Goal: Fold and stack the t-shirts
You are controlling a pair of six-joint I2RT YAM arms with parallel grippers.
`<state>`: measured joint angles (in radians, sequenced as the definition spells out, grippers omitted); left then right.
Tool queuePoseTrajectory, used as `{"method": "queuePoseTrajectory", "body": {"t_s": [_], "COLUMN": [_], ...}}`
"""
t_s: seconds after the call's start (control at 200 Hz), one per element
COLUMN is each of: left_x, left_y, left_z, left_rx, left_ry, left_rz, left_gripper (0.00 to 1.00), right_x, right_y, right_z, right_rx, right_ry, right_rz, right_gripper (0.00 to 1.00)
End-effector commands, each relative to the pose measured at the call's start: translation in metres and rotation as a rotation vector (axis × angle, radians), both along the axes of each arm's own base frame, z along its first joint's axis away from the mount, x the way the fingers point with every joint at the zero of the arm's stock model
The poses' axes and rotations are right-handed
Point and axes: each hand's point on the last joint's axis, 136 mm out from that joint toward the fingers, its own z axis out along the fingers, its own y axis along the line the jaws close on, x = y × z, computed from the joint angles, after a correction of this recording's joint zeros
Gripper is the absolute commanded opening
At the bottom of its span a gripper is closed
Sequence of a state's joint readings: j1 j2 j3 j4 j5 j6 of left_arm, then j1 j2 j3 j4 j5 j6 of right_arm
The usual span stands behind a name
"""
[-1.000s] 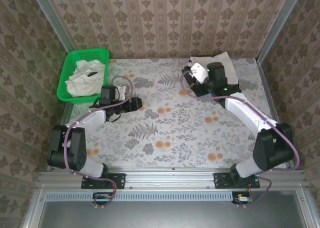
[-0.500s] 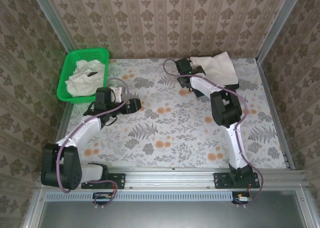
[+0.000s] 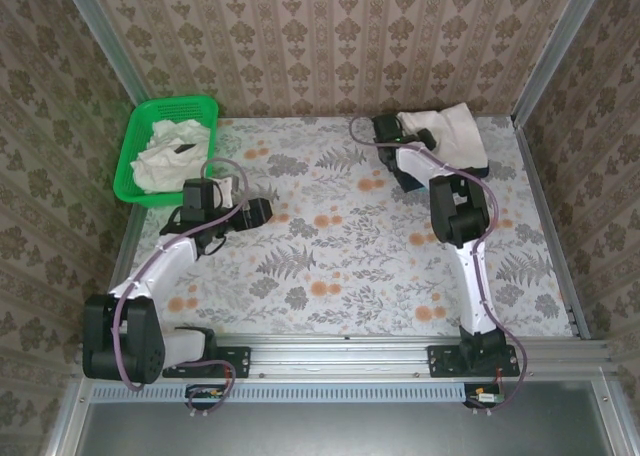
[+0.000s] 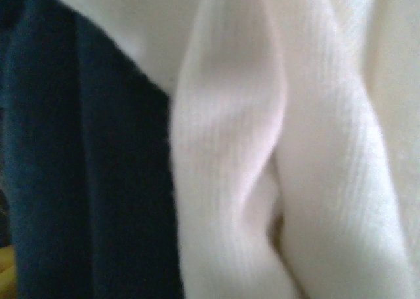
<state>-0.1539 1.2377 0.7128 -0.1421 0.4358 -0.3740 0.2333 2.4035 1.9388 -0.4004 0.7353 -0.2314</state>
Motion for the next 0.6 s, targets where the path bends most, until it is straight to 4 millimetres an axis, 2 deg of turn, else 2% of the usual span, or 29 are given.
{"method": "queuePoseTrajectory", "body": {"t_s": [0.0, 0.175, 0.325, 0.46, 0.595], "left_x": [-0.005, -0.005, -0.006, -0.008, -0.007], "left_y": [0.009, 0.012, 0.013, 0.015, 0.019], "left_z": [0.000, -0.003, -0.004, -0.004, -0.002], "left_rx": [0.029, 0.027, 0.027, 0.038, 0.049], "left_ry": [-0.011, -0.009, -0.003, 0.002, -0.006], "left_rz": [0.009, 0.015, 0.011, 0.015, 0.029], "left_gripper": [1.00, 1.00, 1.00, 1.00, 1.00], "right_x": [-0.003, 0.005, 0.007, 0.003, 0.011], "right_y": [-0.056, -0.096, -0.119, -0.151, -0.141], "right_z": [0.004, 0.010, 0.005, 0.010, 0.016], "right_rx": [-0.062, -0.026, -0.068, -0.073, 0.015], "right_ry": [0.002, -0.018, 0.014, 0.011, -0.012], "right_rz": [-0.133, -0.231, -0.271, -0.368, -0.309], "right_gripper": [1.00, 1.00, 1.00, 1.00, 1.00]}}
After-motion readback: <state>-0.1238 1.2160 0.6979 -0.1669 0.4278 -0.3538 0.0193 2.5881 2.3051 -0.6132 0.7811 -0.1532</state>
